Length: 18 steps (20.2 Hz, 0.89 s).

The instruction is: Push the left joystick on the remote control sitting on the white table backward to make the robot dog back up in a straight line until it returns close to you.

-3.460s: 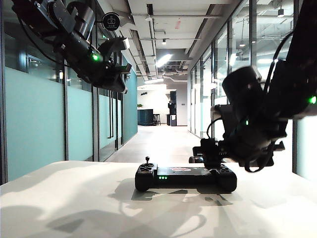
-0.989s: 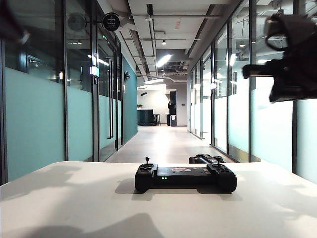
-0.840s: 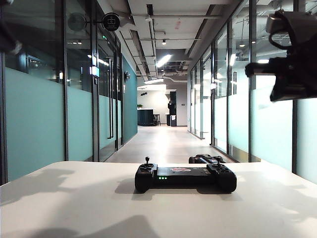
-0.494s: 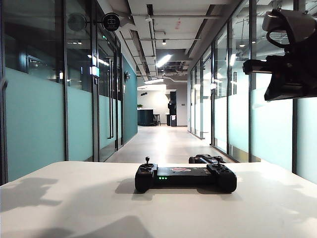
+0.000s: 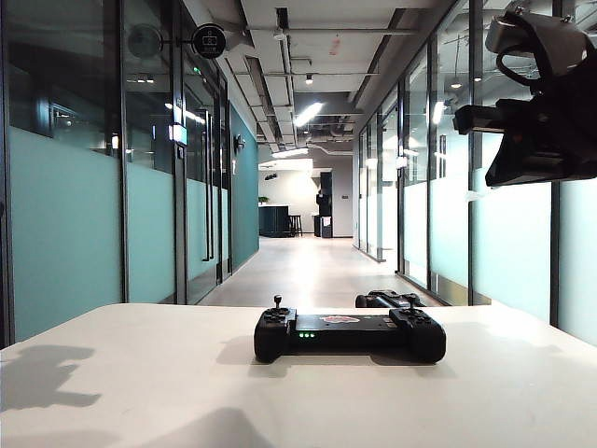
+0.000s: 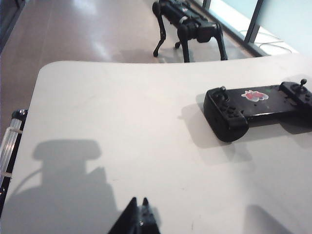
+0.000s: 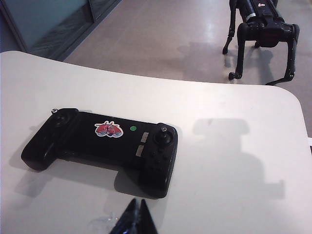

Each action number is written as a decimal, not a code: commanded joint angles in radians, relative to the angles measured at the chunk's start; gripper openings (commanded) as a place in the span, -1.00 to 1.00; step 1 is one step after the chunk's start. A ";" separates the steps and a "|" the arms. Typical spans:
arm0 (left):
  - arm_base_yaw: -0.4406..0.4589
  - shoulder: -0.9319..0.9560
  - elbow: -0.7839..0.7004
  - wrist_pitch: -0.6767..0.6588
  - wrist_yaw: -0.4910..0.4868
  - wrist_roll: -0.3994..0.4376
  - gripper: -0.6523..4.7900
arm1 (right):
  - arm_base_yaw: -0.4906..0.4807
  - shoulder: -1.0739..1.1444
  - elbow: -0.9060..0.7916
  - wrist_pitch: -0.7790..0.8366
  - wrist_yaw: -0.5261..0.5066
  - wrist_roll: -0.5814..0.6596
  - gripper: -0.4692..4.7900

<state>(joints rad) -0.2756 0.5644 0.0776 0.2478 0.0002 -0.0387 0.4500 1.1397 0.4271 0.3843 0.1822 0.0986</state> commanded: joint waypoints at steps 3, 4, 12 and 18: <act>0.000 0.000 0.002 0.008 0.007 0.001 -0.78 | 0.000 -0.004 0.003 0.006 -0.002 -0.051 -0.84; 0.000 0.000 0.002 0.008 0.007 0.001 -0.78 | 0.000 -0.004 0.003 0.004 -0.002 -0.051 -0.84; 0.000 0.000 0.002 0.008 0.007 0.001 -0.78 | -0.001 -0.253 -0.126 -0.031 -0.027 -0.055 -0.84; 0.000 0.000 0.002 0.008 0.006 0.001 -0.78 | -0.001 -0.444 -0.200 -0.091 -0.027 -0.055 -0.84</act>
<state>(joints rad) -0.2756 0.5644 0.0776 0.2481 -0.0002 -0.0387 0.4496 0.7158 0.2302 0.2955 0.1562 0.0460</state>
